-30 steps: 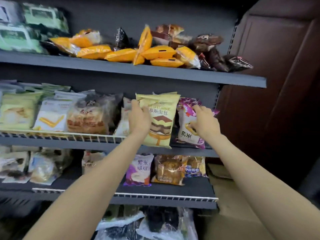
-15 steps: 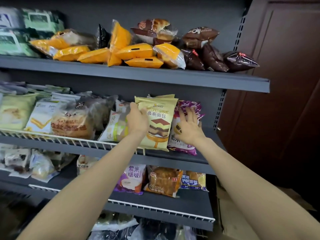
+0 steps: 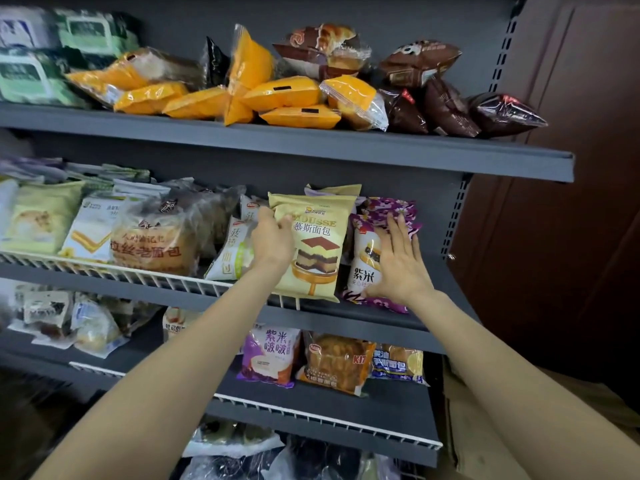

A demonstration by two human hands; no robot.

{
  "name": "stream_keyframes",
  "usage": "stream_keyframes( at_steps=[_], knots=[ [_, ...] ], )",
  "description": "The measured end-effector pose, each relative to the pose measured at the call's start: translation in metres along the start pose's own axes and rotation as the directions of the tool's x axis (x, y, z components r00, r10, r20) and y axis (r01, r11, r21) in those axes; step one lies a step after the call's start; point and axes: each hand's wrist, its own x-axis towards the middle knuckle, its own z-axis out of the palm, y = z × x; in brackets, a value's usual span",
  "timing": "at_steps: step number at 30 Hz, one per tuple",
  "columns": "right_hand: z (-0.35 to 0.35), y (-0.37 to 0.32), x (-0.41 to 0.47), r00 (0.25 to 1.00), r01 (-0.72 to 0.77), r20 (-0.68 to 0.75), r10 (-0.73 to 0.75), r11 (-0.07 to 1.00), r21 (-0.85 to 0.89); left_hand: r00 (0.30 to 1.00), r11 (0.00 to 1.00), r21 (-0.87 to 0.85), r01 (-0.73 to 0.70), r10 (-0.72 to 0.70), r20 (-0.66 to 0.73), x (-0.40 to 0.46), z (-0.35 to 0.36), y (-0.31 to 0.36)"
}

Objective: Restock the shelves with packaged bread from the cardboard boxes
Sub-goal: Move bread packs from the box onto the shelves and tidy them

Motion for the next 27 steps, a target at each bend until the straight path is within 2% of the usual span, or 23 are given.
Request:
stream_keyframes(
  at_steps=[4, 10, 14, 16, 19, 22, 23, 25, 27],
  knots=[
    [-0.003, -0.007, -0.002, 0.998, 0.001, -0.068, -0.010, 0.991, -0.131, 0.999, 0.999, -0.028, -0.020, 0.021, 0.034, 0.002, 0.001, 0.004],
    [-0.008, -0.014, -0.005, 0.999, 0.002, -0.038, -0.008, 0.990, -0.139, 0.999, 1.000, 0.004, -0.028, 0.027, 0.033, -0.002, 0.007, 0.004],
    [-0.009, -0.018, -0.017, 0.996, 0.018, -0.087, -0.020, 1.000, -0.024, 1.000, 0.999, -0.047, 0.006, -0.005, 0.016, -0.002, 0.006, 0.006],
    [-0.008, -0.021, -0.022, 0.985, 0.071, -0.164, -0.060, 0.996, 0.059, 1.000, 0.998, -0.066, 0.015, -0.014, 0.017, 0.002, 0.003, 0.004],
    [-0.008, -0.035, -0.025, 0.954, 0.140, -0.296, -0.039, 0.934, 0.329, 0.998, 0.992, -0.116, 0.052, -0.049, 0.035, 0.008, -0.002, -0.004],
    [-0.006, -0.050, -0.020, 0.948, 0.158, -0.318, -0.018, 0.893, 0.422, 0.994, 0.977, -0.183, 0.110, -0.103, 0.046, 0.013, -0.007, -0.012],
    [-0.006, -0.055, -0.018, 0.957, 0.159, -0.291, -0.006, 0.848, 0.506, 0.992, 0.971, -0.207, 0.121, -0.113, 0.051, 0.015, -0.009, -0.014],
    [-0.011, -0.068, -0.012, 0.982, 0.126, -0.187, 0.023, 0.658, 0.742, 0.989, 0.955, -0.259, 0.141, -0.124, 0.083, 0.018, -0.012, -0.016],
    [-0.016, -0.080, -0.005, 0.990, 0.095, -0.134, 0.045, 0.488, 0.868, 0.977, 0.936, -0.299, 0.187, -0.147, 0.152, 0.022, -0.014, -0.021]
  ],
)
